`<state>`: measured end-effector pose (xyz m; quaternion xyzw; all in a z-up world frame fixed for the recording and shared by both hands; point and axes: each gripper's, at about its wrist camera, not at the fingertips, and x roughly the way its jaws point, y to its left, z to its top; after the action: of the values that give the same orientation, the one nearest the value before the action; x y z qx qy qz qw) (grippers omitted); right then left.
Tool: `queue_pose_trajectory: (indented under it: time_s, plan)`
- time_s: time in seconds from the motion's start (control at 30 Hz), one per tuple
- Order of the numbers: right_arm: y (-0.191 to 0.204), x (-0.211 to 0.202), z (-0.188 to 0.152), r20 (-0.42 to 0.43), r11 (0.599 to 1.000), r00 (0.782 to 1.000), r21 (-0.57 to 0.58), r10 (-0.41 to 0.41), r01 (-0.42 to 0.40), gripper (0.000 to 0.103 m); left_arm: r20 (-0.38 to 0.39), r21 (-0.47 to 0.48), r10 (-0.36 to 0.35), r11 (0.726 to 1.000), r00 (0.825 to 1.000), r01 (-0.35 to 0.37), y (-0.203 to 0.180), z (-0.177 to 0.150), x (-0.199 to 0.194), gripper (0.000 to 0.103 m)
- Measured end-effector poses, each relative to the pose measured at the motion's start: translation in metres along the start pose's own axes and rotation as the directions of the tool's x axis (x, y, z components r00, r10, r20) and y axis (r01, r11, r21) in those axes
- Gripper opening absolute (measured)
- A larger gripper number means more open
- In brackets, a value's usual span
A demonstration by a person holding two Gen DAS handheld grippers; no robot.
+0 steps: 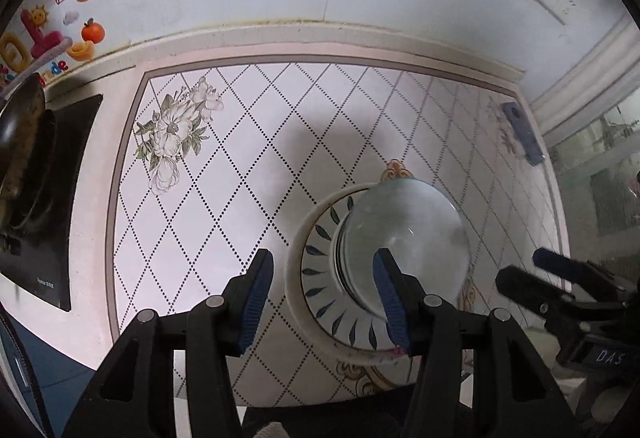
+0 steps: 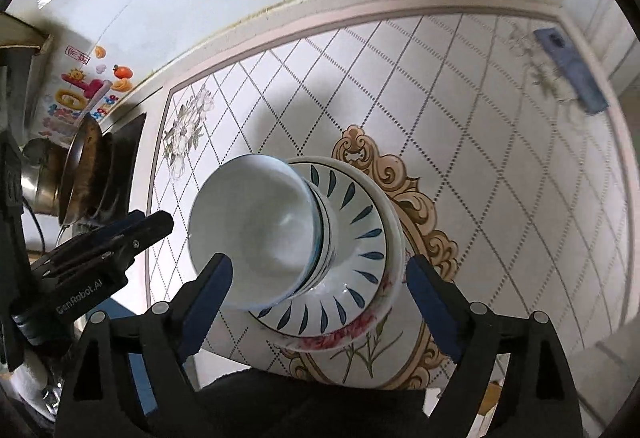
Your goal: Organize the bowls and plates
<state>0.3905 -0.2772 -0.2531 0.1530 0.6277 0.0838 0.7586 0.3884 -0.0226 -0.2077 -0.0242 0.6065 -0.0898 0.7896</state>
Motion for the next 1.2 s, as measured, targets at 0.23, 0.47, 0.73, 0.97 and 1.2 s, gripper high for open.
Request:
queue_pose_trajectory:
  time_s: [0.23, 0.47, 0.73, 0.97, 1.2]
  plan:
    - [0.022, -0.057, -0.025, 0.131, 0.998, 0.989, -0.023, -0.062, 0.065, 0.095, 0.081, 0.025, 0.002, 1.0, 0.997, -0.004, -0.008, -0.022, -0.042, 0.054]
    - [0.031, -0.106, -0.055, 0.247, 0.994, 0.966, -0.055, -0.074, 0.09, 0.097, 0.209, 0.008, 0.055, 0.998, 0.976, -0.058, -0.022, -0.047, -0.084, 0.088]
    - [0.037, -0.169, -0.103, 0.384, 0.986, 0.921, -0.114, -0.068, 0.12, 0.099, 0.33, -0.057, 0.113, 0.993, 0.937, -0.1, -0.042, -0.096, -0.135, 0.1]
    - [0.04, -0.218, -0.148, 0.473, 0.983, 0.88, -0.145, -0.032, 0.114, 0.101, 0.413, -0.1, 0.166, 0.986, 0.896, -0.137, -0.051, -0.139, -0.183, 0.101]
    - [0.049, -0.248, -0.182, 0.503, 0.976, 0.864, -0.168, -0.034, 0.137, 0.102, 0.463, -0.119, 0.189, 0.981, 0.866, -0.15, -0.052, -0.166, -0.22, 0.101]
